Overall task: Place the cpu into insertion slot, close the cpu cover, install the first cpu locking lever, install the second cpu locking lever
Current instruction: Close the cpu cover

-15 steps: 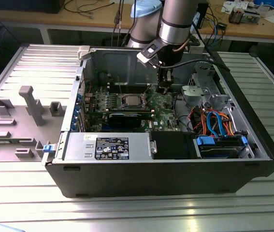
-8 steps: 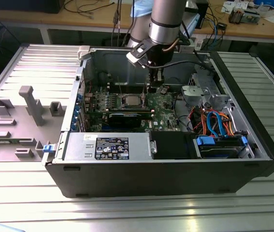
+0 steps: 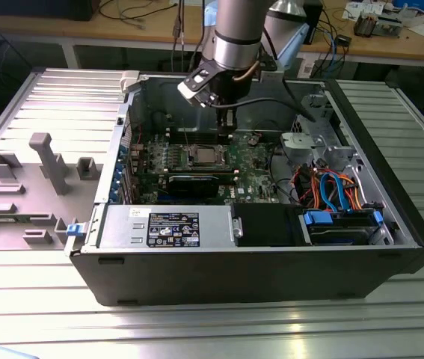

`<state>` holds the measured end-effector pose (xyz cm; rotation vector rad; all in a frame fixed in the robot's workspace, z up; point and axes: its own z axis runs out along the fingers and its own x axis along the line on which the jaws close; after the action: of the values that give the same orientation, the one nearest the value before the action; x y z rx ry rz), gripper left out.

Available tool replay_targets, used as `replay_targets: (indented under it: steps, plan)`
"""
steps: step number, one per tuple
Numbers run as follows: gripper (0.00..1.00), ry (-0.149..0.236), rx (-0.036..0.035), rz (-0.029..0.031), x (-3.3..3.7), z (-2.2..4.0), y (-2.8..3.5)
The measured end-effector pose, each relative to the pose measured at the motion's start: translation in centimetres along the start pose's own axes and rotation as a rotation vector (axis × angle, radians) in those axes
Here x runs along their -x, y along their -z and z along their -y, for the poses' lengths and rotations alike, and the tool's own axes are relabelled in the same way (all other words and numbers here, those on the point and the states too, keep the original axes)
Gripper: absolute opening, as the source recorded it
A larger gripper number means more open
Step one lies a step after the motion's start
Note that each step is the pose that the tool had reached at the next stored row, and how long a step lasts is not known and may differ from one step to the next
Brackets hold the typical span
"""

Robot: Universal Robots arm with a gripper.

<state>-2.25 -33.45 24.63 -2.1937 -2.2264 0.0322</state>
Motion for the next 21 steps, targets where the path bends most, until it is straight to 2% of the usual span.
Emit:
replay_targets:
  steps: [5, 7, 11, 16, 21]
  plan:
    - [0.11, 0.002, 0.0, -0.0008, -0.03, 1.4, -0.65]
    - [0.11, 0.004, -0.0027, -0.0007, -0.04, 2.05, -1.07]
    - [0.11, 0.007, -0.0031, -0.0008, -0.03, 2.85, -1.91]
    - [0.11, 0.011, -0.0031, -0.0007, -0.04, 3.42, -2.79]
    - [0.11, 0.012, -0.003, -0.0008, -0.05, 3.63, -3.61]
